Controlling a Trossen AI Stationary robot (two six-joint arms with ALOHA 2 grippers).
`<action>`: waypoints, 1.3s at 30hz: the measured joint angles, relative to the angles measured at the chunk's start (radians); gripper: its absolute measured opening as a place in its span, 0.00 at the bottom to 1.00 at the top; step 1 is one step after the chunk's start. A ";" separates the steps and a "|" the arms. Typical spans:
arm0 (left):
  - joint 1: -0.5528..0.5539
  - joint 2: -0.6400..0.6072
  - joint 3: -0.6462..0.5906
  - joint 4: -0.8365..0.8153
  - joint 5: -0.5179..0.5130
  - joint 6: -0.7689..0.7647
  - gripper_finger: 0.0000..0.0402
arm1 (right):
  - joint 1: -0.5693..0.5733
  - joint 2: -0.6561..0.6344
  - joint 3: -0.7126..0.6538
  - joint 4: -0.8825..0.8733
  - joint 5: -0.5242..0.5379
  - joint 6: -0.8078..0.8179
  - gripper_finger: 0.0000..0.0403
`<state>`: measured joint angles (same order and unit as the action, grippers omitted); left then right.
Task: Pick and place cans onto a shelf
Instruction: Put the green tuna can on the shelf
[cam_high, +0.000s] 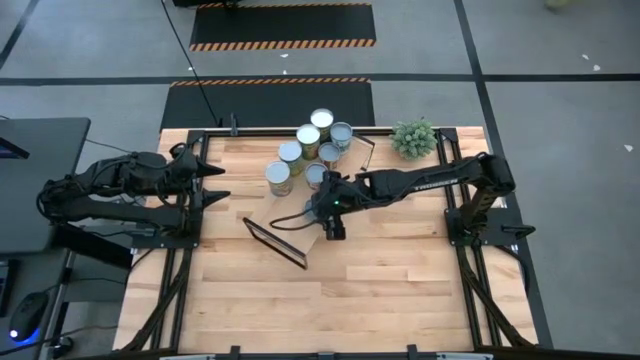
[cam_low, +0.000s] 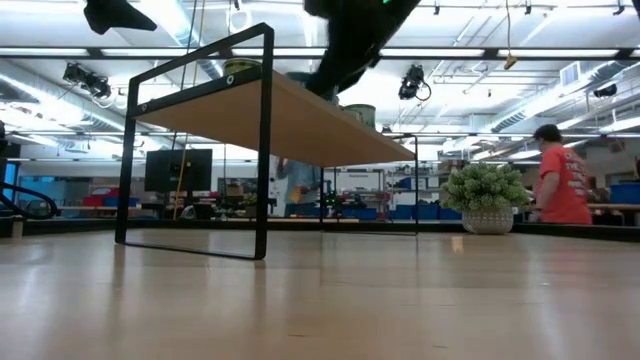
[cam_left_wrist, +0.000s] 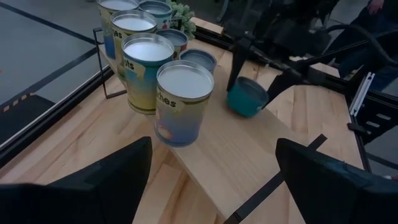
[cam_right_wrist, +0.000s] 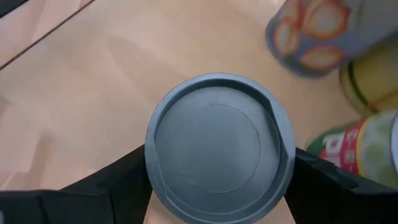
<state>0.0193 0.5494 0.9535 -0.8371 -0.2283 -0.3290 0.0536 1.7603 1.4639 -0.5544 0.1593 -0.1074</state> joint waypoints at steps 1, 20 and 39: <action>0.000 0.000 0.000 0.000 0.000 0.000 0.86 | -0.005 0.007 0.000 0.018 0.000 0.000 0.77; 0.000 0.000 0.000 -0.007 0.005 -0.004 0.86 | 0.016 0.003 0.057 0.005 0.116 -0.019 0.97; 0.000 0.000 0.000 -0.086 0.066 -0.072 0.86 | 0.065 -0.030 0.069 -0.030 0.134 0.103 0.91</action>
<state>0.0193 0.5495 0.9539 -0.9232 -0.1627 -0.4007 0.1182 1.7298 1.5333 -0.5843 0.2929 -0.0040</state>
